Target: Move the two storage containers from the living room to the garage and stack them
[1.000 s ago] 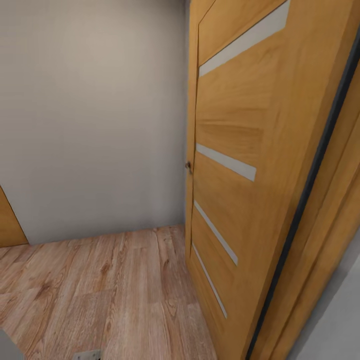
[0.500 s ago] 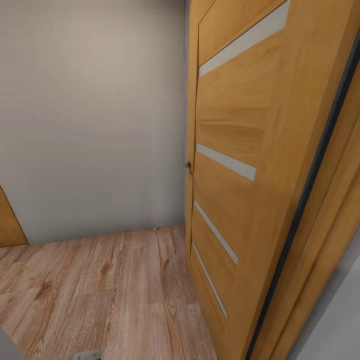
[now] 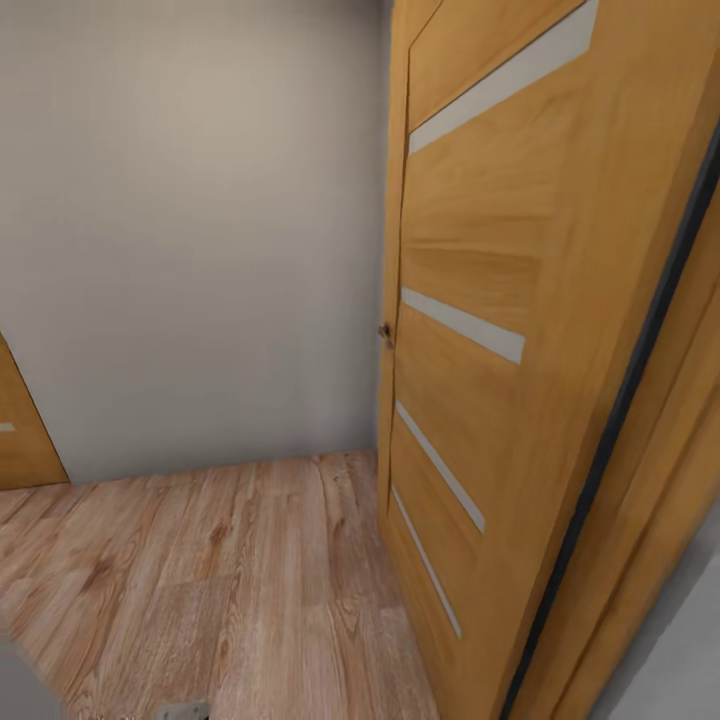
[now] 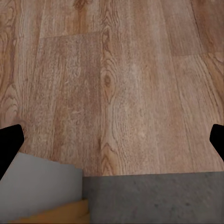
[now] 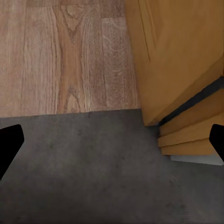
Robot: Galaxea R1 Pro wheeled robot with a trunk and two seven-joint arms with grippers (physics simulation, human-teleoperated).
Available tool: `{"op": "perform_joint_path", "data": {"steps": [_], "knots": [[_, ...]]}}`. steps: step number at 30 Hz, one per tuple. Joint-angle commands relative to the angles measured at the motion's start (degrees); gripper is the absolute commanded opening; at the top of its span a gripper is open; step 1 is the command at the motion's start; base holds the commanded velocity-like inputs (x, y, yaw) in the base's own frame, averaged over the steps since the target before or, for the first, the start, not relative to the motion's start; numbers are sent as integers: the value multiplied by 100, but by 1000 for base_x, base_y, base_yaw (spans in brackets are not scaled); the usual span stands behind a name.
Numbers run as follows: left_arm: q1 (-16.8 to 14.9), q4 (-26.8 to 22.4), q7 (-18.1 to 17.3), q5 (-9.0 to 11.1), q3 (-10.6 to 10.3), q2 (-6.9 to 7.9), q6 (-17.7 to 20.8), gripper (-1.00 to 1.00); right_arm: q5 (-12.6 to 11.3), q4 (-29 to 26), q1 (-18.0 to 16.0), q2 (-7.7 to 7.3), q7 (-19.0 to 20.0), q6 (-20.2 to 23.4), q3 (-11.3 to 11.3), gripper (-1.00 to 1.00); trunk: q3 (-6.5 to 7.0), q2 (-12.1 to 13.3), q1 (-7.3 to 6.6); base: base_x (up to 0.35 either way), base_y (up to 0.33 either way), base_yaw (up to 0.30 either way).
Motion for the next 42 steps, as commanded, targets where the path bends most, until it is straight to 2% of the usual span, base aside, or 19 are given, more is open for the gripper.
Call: {"op": "perform_joint_path", "data": {"steps": [1,19,42], "knots": [[-5,6,-6,3,30,-1,-20,100,22,4,-3,-1,-1,-17,4,100,-6,-4,0,0,0,139],[-5,6,-6,-1,36,-2,-20,100,22,6,-3,-1,-3,-18,4,100,-6,-4,0,0,0,124],[-5,6,-6,0,36,-2,-20,100,22,6,-3,-1,-3,-18,4,100,-6,-4,0,0,0,22]]}}
